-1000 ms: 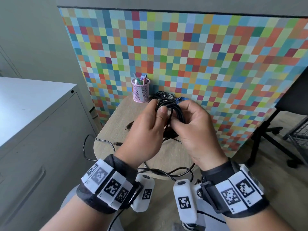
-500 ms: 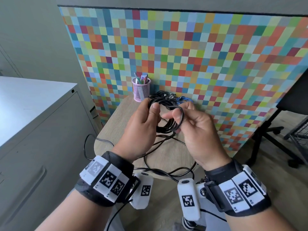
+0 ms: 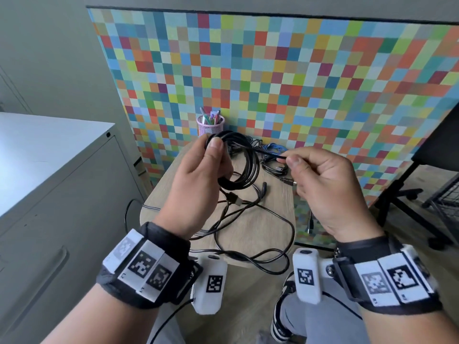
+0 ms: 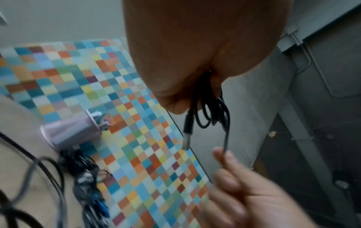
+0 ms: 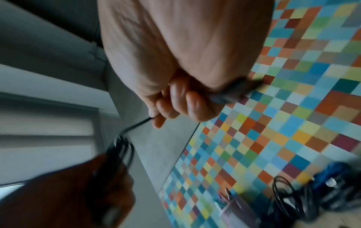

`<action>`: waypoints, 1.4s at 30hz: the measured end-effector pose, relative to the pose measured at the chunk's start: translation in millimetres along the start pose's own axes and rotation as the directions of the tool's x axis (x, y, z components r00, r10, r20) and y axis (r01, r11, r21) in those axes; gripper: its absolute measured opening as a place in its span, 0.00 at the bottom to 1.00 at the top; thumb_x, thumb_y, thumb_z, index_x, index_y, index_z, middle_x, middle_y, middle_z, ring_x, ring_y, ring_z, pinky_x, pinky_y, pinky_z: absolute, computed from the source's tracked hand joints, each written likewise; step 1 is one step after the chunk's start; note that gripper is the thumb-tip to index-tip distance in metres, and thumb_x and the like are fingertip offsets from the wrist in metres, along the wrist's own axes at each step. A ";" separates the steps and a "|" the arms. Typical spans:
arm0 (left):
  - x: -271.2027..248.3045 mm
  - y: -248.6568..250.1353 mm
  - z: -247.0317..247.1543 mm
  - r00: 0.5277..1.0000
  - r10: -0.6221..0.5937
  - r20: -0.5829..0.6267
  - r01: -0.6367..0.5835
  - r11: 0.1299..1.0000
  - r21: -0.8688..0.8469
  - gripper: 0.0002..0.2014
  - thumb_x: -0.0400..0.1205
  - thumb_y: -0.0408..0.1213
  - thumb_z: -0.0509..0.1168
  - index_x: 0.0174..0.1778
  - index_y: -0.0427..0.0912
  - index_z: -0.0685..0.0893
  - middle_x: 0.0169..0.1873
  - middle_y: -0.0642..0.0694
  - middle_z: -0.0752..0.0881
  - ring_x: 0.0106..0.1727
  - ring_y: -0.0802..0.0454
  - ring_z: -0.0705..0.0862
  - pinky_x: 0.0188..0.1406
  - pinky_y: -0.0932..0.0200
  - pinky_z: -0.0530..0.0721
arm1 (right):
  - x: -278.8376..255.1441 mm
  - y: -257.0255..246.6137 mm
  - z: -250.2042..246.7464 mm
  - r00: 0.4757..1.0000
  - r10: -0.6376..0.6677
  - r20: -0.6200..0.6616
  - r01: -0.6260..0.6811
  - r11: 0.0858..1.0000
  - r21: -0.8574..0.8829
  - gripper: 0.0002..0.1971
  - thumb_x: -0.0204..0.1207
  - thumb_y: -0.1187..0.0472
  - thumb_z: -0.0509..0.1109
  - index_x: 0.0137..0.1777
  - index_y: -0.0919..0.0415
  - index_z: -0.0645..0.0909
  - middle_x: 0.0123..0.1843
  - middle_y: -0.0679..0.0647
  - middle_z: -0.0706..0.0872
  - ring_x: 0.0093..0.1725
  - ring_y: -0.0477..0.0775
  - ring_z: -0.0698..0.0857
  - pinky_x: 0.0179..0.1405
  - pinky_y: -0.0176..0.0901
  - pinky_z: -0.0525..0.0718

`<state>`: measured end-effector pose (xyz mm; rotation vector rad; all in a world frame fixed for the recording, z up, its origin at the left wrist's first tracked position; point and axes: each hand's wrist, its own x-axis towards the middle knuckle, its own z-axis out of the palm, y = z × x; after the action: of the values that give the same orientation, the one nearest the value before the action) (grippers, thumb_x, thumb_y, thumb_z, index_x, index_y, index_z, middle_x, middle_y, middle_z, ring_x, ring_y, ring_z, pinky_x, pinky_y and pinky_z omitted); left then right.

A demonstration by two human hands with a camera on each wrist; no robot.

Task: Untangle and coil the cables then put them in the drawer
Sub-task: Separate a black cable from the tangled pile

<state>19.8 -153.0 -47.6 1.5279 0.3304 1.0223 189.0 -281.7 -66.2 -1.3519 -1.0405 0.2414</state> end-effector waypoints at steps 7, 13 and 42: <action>-9.4 13.1 24.2 0.997 -0.036 0.063 0.055 0.934 -0.353 0.10 0.89 0.41 0.52 0.44 0.41 0.70 0.28 0.50 0.63 0.35 0.41 0.58 0.39 0.57 0.68 | -6.5 3.4 40.5 0.999 0.026 -0.047 -0.020 0.990 0.137 0.05 0.83 0.61 0.76 0.46 0.58 0.93 0.36 0.56 0.89 0.39 0.54 0.82 0.46 0.47 0.80; -8.7 14.5 23.2 0.999 0.047 0.007 -0.046 0.992 -0.119 0.16 0.95 0.38 0.50 0.40 0.41 0.67 0.31 0.53 0.68 0.33 0.56 0.67 0.47 0.60 0.78 | -19.7 -17.9 55.5 0.950 0.286 0.125 -0.300 0.733 0.611 0.20 0.85 0.54 0.67 0.65 0.71 0.87 0.65 0.75 0.88 0.61 0.66 0.86 0.61 0.60 0.82; -3.3 -3.8 8.0 0.980 0.186 0.074 -0.189 0.742 0.643 0.19 0.91 0.51 0.52 0.49 0.39 0.75 0.33 0.49 0.80 0.37 0.49 0.75 0.39 0.44 0.74 | -11.1 -16.3 49.8 0.998 0.059 -0.005 -0.054 0.950 0.309 0.06 0.78 0.70 0.78 0.50 0.59 0.90 0.48 0.51 0.93 0.52 0.49 0.90 0.58 0.42 0.86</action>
<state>25.2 -159.6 -51.7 2.2316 0.5810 1.1228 140.1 -259.9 -63.6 -1.0981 -0.9098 0.4193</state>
